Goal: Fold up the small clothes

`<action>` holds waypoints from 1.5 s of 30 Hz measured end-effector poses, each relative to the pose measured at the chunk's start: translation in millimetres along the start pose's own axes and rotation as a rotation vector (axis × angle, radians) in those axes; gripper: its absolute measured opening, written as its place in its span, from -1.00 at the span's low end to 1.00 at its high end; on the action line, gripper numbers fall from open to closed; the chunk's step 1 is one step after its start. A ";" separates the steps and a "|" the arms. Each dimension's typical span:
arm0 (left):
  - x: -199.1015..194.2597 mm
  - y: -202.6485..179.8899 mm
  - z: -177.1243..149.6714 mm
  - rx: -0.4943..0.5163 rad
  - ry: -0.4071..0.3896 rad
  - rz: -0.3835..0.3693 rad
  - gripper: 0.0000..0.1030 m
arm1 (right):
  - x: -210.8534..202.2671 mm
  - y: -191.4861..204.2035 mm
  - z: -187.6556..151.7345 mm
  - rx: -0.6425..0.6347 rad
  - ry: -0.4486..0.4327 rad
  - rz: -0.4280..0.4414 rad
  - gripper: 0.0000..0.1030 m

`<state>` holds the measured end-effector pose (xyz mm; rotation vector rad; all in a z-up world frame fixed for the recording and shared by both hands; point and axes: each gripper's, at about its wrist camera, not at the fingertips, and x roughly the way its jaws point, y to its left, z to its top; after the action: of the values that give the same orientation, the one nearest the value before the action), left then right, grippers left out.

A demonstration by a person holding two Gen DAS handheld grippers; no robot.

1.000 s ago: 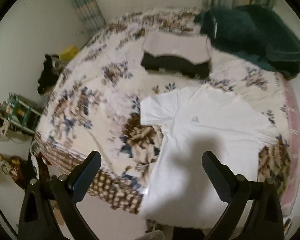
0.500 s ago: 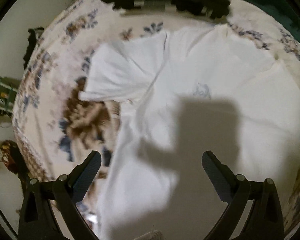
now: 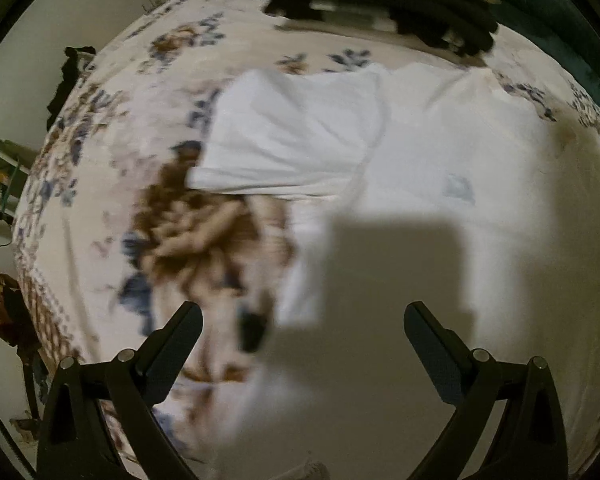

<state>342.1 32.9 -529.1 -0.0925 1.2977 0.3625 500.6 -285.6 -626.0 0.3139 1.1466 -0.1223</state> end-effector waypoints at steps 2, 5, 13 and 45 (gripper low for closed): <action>-2.0 18.2 -3.4 0.011 -0.005 0.024 1.00 | 8.1 73.4 -14.8 -0.275 0.079 0.010 -0.90; -1.5 44.1 -6.0 0.010 -0.004 0.044 1.00 | 20.2 134.7 -42.1 -0.475 0.281 0.138 -0.73; 11.9 100.2 -11.7 -0.067 0.012 0.068 1.00 | -14.6 46.3 -5.8 0.019 0.234 0.225 0.13; 30.0 116.3 -18.6 -0.116 0.103 0.022 1.00 | 27.7 -4.3 -144.7 0.696 0.443 0.245 -0.13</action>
<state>295.2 143.5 -547.2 -0.1971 1.3801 0.4571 384.2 -243.6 -706.0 1.1385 1.4674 -0.2429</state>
